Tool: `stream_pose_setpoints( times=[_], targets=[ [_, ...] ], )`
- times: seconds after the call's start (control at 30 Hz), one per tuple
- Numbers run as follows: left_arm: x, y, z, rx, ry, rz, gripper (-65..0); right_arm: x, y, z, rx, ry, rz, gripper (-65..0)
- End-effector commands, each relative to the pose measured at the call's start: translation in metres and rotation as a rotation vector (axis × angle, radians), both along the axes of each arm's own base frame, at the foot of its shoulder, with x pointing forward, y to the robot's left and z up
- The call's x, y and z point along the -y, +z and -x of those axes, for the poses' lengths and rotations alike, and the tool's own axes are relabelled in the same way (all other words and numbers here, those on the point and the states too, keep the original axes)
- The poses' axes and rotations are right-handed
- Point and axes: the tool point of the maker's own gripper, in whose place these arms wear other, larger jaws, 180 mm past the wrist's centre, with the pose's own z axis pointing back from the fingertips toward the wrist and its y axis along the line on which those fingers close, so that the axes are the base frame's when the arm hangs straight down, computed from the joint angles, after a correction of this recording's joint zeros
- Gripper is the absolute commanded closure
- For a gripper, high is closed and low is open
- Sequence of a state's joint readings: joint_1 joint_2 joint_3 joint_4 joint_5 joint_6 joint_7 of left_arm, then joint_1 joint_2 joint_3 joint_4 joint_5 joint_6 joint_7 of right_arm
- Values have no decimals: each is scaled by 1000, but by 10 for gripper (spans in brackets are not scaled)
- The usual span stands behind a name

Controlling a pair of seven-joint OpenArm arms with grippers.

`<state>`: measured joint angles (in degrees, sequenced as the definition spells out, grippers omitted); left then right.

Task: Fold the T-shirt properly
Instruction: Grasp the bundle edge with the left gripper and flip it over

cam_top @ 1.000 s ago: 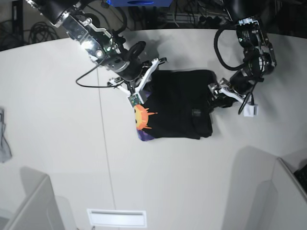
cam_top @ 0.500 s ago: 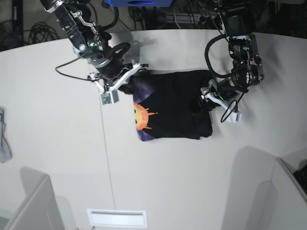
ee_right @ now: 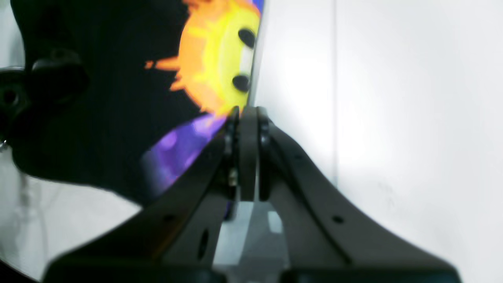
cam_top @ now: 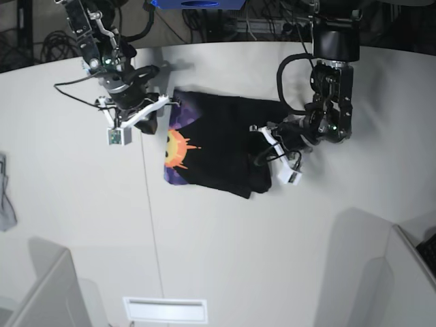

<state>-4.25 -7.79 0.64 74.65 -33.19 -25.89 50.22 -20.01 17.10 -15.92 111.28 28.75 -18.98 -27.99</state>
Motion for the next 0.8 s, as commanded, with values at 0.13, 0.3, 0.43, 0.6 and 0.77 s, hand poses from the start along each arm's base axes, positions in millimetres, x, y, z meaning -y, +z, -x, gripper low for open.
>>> stream_pose_setpoints(
  times=[0.13, 0.3, 0.43, 0.6, 0.77],
  targets=[
    [16, -22, 24, -72, -240, -218, 0, 31, 9, -5, 39, -80, 27, 0],
    [38, -18, 14, -14, -384, -310, 0, 65, 8, -1, 32, -167, 62, 0],
    [58, -9, 4, 55, -510, -389, 0, 95, 10, 2, 36, -241, 97, 0],
    [78, 7, -12, 139, -615, -442, 0, 131, 14, 12, 68, -375, 118, 0],
    [99, 25, -21, 233, -793, -487, 0, 150, 13, 23, 60, -457, 122, 0]
  ],
)
